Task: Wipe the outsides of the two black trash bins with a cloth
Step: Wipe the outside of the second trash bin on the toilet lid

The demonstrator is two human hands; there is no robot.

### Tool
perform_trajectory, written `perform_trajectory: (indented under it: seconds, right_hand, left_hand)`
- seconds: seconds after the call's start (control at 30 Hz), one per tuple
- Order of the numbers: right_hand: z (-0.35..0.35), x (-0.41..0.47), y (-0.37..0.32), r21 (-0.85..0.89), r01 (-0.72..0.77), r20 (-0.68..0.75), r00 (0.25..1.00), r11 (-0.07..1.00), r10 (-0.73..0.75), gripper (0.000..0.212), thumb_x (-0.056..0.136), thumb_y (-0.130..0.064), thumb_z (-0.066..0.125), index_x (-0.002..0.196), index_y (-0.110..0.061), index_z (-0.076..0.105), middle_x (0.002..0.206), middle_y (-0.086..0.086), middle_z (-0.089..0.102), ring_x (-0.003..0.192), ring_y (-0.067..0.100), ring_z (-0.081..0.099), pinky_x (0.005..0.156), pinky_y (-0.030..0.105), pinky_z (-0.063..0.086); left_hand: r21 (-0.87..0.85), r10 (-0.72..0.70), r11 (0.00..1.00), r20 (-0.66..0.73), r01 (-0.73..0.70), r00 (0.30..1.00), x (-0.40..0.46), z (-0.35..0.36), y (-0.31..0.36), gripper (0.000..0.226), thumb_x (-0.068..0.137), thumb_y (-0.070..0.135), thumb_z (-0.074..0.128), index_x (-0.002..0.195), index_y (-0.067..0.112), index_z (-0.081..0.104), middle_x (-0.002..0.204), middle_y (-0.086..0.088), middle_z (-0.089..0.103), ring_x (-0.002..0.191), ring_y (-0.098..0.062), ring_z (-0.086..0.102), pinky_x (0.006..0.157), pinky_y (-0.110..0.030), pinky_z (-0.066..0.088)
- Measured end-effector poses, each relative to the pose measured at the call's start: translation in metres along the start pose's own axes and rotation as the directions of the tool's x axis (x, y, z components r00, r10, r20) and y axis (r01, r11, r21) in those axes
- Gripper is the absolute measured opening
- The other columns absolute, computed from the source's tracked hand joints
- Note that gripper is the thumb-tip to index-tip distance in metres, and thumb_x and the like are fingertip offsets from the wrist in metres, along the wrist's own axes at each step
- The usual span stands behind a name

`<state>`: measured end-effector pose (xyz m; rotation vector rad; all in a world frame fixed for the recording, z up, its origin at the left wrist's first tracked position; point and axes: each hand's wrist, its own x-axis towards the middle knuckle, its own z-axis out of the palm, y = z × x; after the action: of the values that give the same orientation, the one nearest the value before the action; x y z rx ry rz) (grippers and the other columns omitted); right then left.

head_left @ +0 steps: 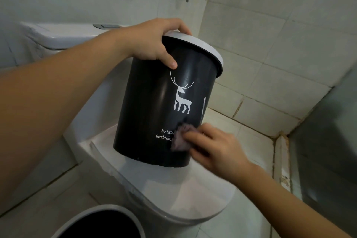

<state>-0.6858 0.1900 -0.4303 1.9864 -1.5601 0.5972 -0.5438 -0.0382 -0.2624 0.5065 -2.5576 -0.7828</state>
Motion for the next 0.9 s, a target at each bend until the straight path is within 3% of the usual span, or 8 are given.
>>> perform_trajectory:
  seconds: [0.13, 0.37, 0.5, 0.6, 0.7, 0.77, 0.83, 0.9]
  right_hand:
    - [-0.005, 0.024, 0.011, 0.040, -0.215, -0.154, 0.964, 0.976, 0.218, 0.026, 0.089, -0.027, 0.069, 0.114, -0.021, 0.068, 0.094, 0.001, 0.060, 0.071, 0.021, 0.058, 0.053, 0.035, 0.052]
    - [0.005, -0.004, -0.009, 0.005, 0.055, 0.020, 0.998, 0.998, -0.055, 0.025, 0.092, -0.028, 0.063, 0.116, -0.025, 0.061, 0.093, 0.002, 0.059, 0.072, 0.020, 0.055, 0.049, 0.031, 0.047]
    - [0.003, 0.007, -0.006, 0.042, -0.155, -0.114, 0.981, 0.987, 0.159, 0.025, 0.089, -0.028, 0.066, 0.113, -0.023, 0.066, 0.094, 0.000, 0.060, 0.072, 0.020, 0.057, 0.054, 0.033, 0.051]
    - [-0.008, 0.027, 0.002, 0.260, -0.430, -0.239, 0.839, 0.865, 0.489, 0.026, 0.088, -0.039, 0.062, 0.111, -0.026, 0.065, 0.093, -0.003, 0.063, 0.074, 0.019, 0.060, 0.064, 0.037, 0.053]
    - [-0.025, 0.046, 0.012, 0.556, -0.614, -0.197, 0.557, 0.560, 0.807, 0.018, 0.090, -0.045, 0.062, 0.107, -0.041, 0.058, 0.091, 0.001, 0.068, 0.073, 0.025, 0.068, 0.059, 0.041, 0.058]
    - [-0.031, 0.054, 0.017, 0.606, -0.676, -0.163, 0.409, 0.418, 0.898, 0.012, 0.094, -0.037, 0.063, 0.105, -0.037, 0.056, 0.091, 0.003, 0.067, 0.065, 0.021, 0.068, 0.050, 0.035, 0.058]
    - [-0.030, 0.059, 0.016, 0.602, -0.712, -0.132, 0.358, 0.362, 0.924, 0.013, 0.095, -0.032, 0.063, 0.106, -0.032, 0.056, 0.091, 0.005, 0.067, 0.059, 0.020, 0.066, 0.047, 0.032, 0.056]
    - [-0.025, 0.064, 0.007, 0.622, -0.708, -0.073, 0.373, 0.335, 0.925, 0.016, 0.091, -0.037, 0.064, 0.105, -0.038, 0.056, 0.092, 0.008, 0.069, 0.061, 0.024, 0.067, 0.050, 0.036, 0.056]
  left_hand:
    - [-0.001, 0.009, 1.000, -0.004, -0.009, 1.000, -0.001, 0.000, -0.001, 0.068, 0.069, 0.011, 0.087, 0.119, 0.043, 0.054, 0.106, 0.010, 0.062, 0.100, -0.018, 0.062, 0.084, -0.034, 0.053]
    - [-0.020, 0.008, 1.000, 0.005, -0.008, 1.000, -0.003, -0.001, -0.002, 0.067, 0.070, 0.012, 0.087, 0.117, 0.046, 0.054, 0.111, 0.009, 0.062, 0.101, -0.014, 0.061, 0.081, -0.032, 0.052]
    - [-0.016, 0.004, 1.000, -0.002, -0.004, 1.000, -0.003, -0.001, -0.001, 0.067, 0.069, 0.012, 0.087, 0.116, 0.046, 0.054, 0.107, 0.011, 0.061, 0.100, -0.015, 0.061, 0.079, -0.030, 0.051]
    - [-0.009, 0.016, 1.000, -0.005, -0.016, 1.000, -0.004, -0.001, -0.002, 0.068, 0.068, 0.012, 0.088, 0.115, 0.047, 0.053, 0.109, 0.009, 0.062, 0.102, -0.017, 0.061, 0.079, -0.030, 0.050]
    - [-0.008, 0.011, 1.000, -0.003, -0.011, 1.000, -0.005, -0.002, -0.002, 0.067, 0.069, 0.014, 0.087, 0.115, 0.049, 0.053, 0.112, 0.012, 0.060, 0.102, -0.014, 0.060, 0.079, -0.030, 0.050]
    - [-0.001, 0.008, 1.000, -0.005, -0.008, 1.000, -0.005, -0.002, -0.002, 0.067, 0.069, 0.016, 0.087, 0.115, 0.050, 0.052, 0.111, 0.015, 0.059, 0.104, -0.014, 0.059, 0.080, -0.031, 0.049]
    - [0.003, 0.003, 1.000, -0.006, -0.003, 1.000, -0.006, -0.002, -0.001, 0.067, 0.069, 0.016, 0.087, 0.114, 0.051, 0.052, 0.111, 0.015, 0.059, 0.104, -0.016, 0.060, 0.082, -0.032, 0.050]
    - [0.002, 0.005, 1.000, -0.002, -0.005, 1.000, -0.005, 0.000, 0.000, 0.067, 0.069, 0.016, 0.087, 0.115, 0.050, 0.053, 0.111, 0.013, 0.061, 0.103, -0.016, 0.061, 0.085, -0.035, 0.052]
